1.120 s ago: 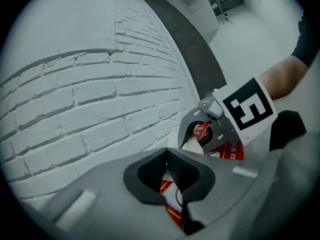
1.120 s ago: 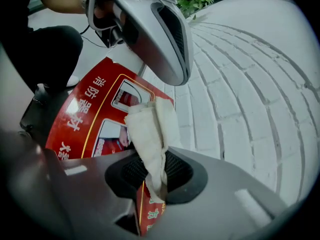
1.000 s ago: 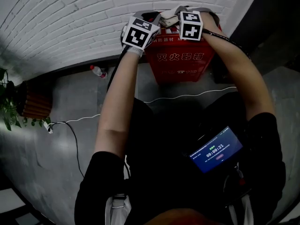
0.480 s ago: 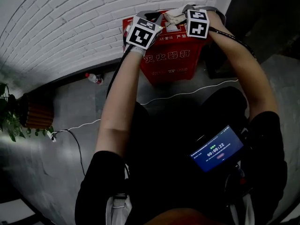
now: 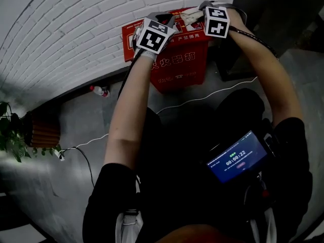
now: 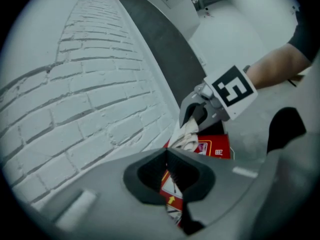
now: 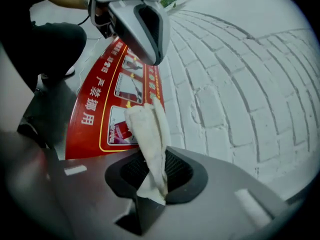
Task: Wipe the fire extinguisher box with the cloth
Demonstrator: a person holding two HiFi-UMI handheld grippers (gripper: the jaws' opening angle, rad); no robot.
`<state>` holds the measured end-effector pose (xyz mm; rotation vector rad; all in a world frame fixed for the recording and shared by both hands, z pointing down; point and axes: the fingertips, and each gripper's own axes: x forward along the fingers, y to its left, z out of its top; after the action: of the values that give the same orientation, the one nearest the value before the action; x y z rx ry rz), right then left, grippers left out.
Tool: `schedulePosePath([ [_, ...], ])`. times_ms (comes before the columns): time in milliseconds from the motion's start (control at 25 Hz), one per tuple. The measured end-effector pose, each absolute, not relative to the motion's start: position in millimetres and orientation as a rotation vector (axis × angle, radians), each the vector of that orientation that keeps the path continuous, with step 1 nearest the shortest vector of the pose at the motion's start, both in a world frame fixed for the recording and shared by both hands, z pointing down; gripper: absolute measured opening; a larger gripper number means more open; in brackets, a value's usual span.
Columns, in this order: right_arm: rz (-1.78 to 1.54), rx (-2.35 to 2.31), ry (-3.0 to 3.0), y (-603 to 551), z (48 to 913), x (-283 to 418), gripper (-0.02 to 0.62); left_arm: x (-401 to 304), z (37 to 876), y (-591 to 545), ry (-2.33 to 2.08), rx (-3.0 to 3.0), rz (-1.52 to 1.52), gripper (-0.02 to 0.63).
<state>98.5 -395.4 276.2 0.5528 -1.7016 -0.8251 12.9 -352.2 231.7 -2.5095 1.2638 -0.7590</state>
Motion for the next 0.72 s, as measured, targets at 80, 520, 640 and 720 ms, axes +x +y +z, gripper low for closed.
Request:
schedulePosePath([
  [80, -0.832, 0.584, -1.762, -389.2, 260.2, 91.0, 0.077, 4.4, 223.2, -349.7, 1.278, -2.494, -0.747, 0.005],
  [520, -1.024, 0.426, -1.905, -329.5, 235.0, -67.6, 0.077, -126.9, 194.6, -316.4, 1.490, -2.331, -0.749, 0.003],
  [640, -1.070, 0.363, -1.902, -313.2, 243.8, -109.1, 0.077, -153.8, 199.8, -303.9, 1.508, -2.307, -0.763, 0.003],
  [720, -1.088, 0.316, -1.893, -303.3, 253.5, -133.0, 0.077, -172.1, 207.0, -295.8, 1.542, -2.304, -0.785, 0.003],
])
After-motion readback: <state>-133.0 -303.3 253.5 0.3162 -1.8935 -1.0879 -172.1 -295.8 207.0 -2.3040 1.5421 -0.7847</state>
